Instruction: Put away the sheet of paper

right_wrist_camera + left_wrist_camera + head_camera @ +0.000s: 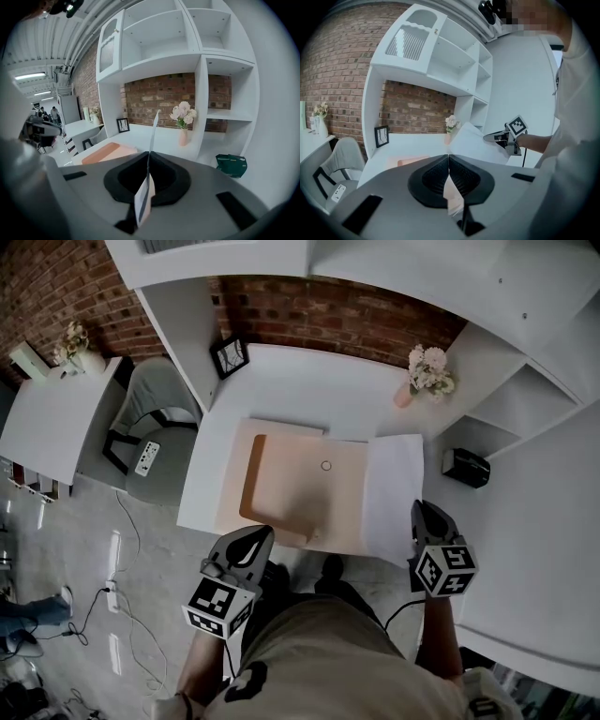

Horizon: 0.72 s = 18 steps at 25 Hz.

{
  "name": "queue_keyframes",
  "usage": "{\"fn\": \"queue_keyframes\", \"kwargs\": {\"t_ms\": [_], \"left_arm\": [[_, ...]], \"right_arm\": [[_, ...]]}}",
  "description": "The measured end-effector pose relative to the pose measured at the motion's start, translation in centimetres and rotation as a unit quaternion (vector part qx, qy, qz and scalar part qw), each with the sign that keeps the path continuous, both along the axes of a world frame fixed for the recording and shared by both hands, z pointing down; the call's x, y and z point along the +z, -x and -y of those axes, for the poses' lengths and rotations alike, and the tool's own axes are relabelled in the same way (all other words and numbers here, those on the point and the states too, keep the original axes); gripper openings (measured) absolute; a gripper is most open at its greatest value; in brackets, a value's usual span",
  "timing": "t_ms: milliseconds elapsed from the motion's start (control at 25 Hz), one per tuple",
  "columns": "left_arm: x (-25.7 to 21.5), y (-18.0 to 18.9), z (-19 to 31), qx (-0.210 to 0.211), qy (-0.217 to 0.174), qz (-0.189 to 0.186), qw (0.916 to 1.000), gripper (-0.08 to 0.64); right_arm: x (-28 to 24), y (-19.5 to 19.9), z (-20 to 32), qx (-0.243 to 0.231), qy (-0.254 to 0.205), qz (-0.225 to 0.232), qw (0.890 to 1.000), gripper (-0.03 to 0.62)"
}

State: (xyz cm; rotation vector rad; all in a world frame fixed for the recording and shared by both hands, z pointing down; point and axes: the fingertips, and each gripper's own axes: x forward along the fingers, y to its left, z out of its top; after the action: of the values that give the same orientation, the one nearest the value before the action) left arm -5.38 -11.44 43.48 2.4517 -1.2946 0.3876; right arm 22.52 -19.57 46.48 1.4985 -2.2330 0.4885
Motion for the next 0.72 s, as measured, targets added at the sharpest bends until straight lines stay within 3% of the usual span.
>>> {"fn": "queue_keyframes", "kwargs": {"t_ms": [720], "left_arm": [[0.4,-1.0,0.2,0.009,0.013,0.001,0.9999,0.017]], "right_arm": [[4.9,-3.2,1.2,0.037,0.027,-0.032,0.998,0.028]]}}
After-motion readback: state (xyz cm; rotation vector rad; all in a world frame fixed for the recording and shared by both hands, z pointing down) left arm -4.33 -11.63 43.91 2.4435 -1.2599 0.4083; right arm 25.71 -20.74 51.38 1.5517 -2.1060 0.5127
